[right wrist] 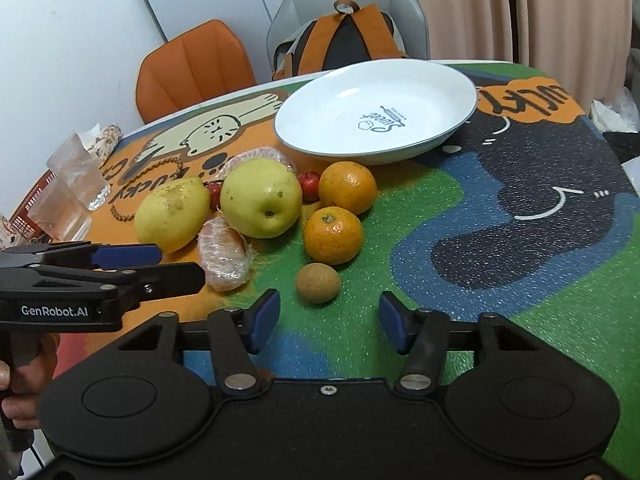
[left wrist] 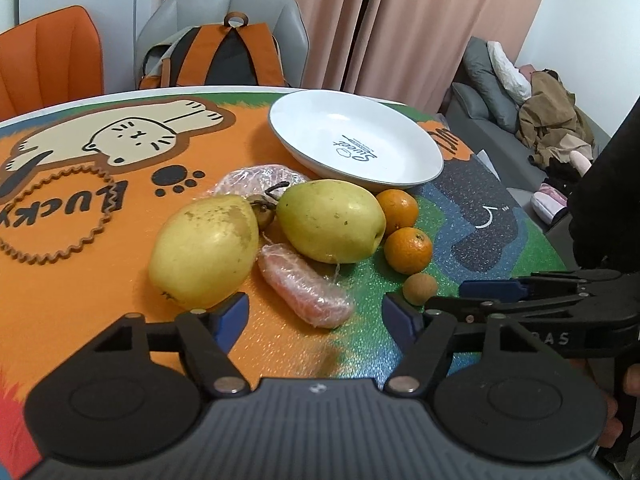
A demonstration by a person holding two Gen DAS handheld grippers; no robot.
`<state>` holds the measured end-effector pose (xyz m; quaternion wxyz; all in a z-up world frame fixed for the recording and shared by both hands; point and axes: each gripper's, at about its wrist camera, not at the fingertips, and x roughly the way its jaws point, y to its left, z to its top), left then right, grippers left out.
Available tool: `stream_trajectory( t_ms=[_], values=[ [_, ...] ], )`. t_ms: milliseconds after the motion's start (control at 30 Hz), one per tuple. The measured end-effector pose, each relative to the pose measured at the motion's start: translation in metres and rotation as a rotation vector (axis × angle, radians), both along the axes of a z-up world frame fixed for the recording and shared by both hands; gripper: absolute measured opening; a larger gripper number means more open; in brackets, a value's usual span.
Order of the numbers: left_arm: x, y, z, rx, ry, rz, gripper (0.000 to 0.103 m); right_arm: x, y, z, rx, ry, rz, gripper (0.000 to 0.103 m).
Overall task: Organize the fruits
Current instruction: 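Move left gripper to the wrapped pink fruit while right gripper moves to the small brown kiwi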
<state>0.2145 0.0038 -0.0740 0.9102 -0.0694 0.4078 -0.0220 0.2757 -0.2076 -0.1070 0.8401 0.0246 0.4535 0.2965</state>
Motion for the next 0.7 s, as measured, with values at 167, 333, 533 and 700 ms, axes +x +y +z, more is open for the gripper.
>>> stream_trajectory(
  t_ms=[167, 333, 533, 700],
  values=[
    [0.009, -0.006, -0.004, 0.0, 0.012, -0.004, 0.07, 0.008, 0.007, -0.003, 0.01, 0.003, 0.019, 0.049],
    [0.019, -0.011, -0.007, 0.006, 0.023, 0.006, 0.07, 0.014, 0.01, -0.005, 0.023, 0.001, 0.041, 0.027],
    [0.028, -0.022, -0.011, 0.055, 0.03, 0.023, 0.071, 0.015, -0.003, -0.004, 0.049, 0.015, 0.028, 0.026],
    [0.034, -0.032, -0.015, 0.132, 0.028, 0.059, 0.07, 0.013, -0.009, -0.003, 0.055, 0.012, 0.025, 0.026]
  ],
)
